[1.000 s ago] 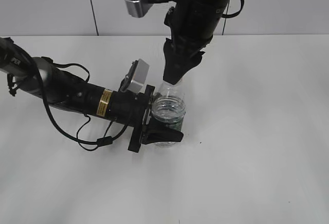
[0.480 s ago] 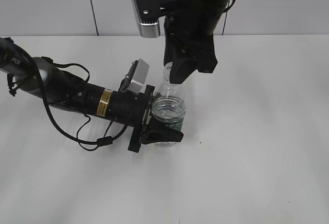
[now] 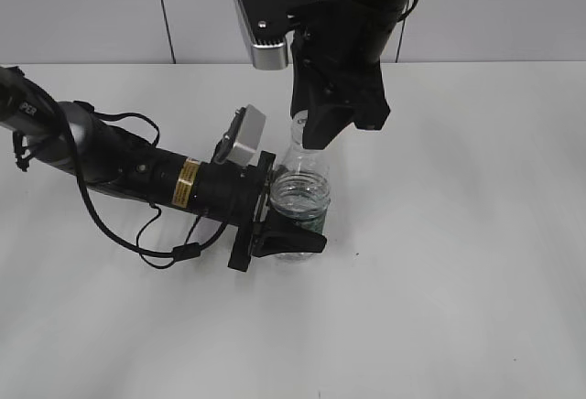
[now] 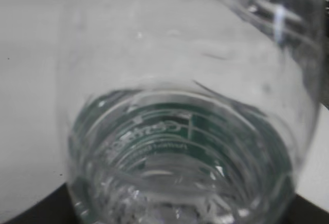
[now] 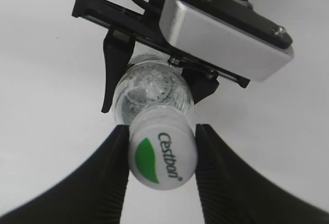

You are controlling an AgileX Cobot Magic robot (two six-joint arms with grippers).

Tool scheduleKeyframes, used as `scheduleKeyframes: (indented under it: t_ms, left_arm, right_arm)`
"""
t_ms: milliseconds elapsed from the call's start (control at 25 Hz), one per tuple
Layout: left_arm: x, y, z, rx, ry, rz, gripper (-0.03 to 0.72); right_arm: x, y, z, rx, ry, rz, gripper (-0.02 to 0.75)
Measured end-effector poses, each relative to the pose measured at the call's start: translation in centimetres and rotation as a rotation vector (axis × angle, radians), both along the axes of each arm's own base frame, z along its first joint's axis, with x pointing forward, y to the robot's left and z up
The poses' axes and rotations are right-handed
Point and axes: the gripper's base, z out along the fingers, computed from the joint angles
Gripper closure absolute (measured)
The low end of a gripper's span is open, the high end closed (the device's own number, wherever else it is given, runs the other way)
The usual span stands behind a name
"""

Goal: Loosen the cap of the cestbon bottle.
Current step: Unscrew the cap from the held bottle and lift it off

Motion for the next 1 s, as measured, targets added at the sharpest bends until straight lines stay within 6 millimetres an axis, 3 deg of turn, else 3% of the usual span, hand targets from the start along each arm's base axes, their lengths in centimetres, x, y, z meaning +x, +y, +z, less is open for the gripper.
scheduleKeyframes:
  t_ms: [680, 1000]
  left_arm:
    - [-0.01, 0.00, 0.00, 0.000, 0.000, -0.001, 0.284]
    - [0.00, 0.00, 0.00, 0.000, 0.003, 0.001, 0.284]
  right_arm:
    - [-0.03, 0.02, 0.05, 0.004, 0.005, -0.009, 0.432]
    - [-0.06, 0.07, 0.06, 0.010, 0.009, -0.011, 0.376]
